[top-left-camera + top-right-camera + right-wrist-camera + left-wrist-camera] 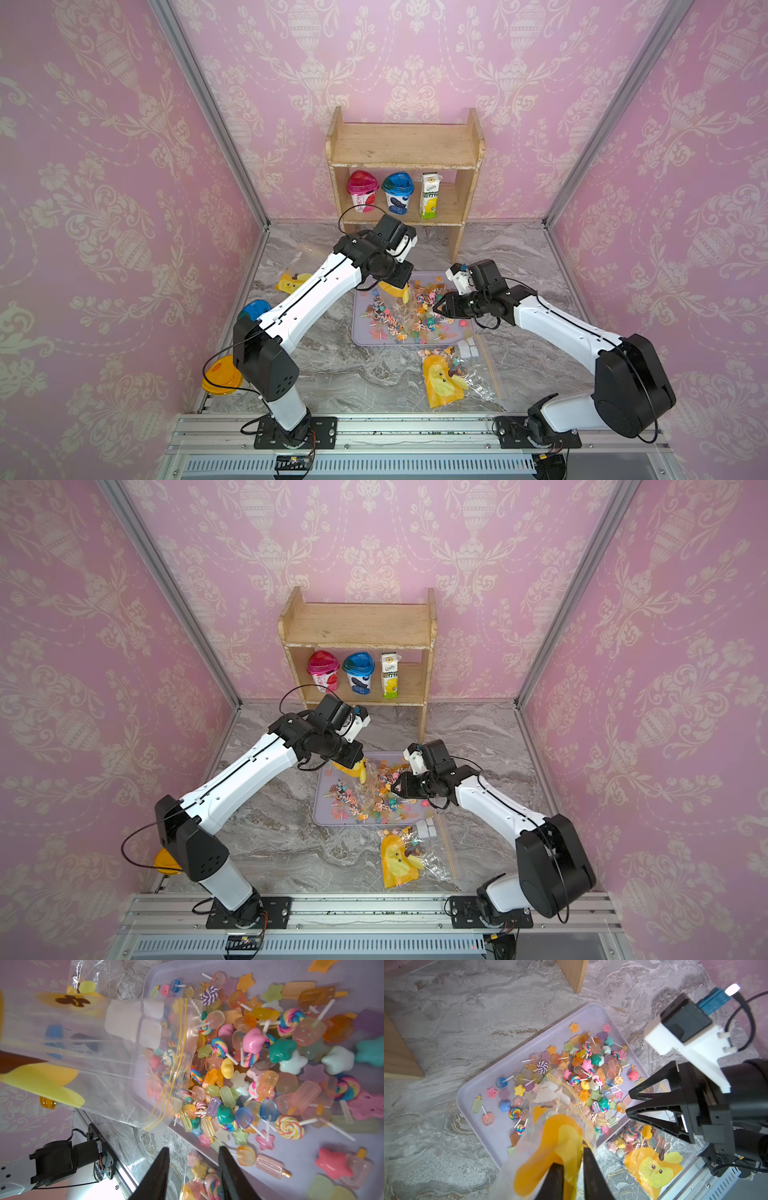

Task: Pour candies out of the ziploc bag
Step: 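Pour the candies out of the ziploc bag onto the tray, then place the ziploc bag at the center of the board.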

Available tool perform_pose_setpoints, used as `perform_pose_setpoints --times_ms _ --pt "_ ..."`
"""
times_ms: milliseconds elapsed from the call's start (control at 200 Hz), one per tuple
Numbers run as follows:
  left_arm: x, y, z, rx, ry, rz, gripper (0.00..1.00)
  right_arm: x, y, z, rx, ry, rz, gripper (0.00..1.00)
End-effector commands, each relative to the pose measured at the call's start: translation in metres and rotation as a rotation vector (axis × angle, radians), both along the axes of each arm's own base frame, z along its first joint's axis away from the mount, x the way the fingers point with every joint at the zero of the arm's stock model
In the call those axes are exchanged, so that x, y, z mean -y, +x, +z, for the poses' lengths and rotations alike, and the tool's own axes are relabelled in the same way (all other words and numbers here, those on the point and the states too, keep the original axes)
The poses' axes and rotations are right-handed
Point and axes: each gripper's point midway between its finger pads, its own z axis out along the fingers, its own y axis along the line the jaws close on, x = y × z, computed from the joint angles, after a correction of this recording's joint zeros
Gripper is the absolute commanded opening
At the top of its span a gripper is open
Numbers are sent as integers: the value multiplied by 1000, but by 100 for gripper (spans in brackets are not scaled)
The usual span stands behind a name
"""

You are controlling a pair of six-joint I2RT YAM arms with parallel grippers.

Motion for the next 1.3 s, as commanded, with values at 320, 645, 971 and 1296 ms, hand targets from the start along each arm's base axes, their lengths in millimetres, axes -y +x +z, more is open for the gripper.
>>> perform_pose_setpoints --times_ms 320,645,971,1296 --pt "-7 -10 -22 -18 94 -10 62 6 0 -3 8 -17 -9 41" --pt "-13 -6 -16 21 116 9 9 8 0 1 22 -25 -12 39" --pt "-20 0 36 132 109 16 0 11 -1 9 44 -33 -14 38" --pt "-30 -3 44 177 223 0 0 11 2 13 57 -35 -16 37"
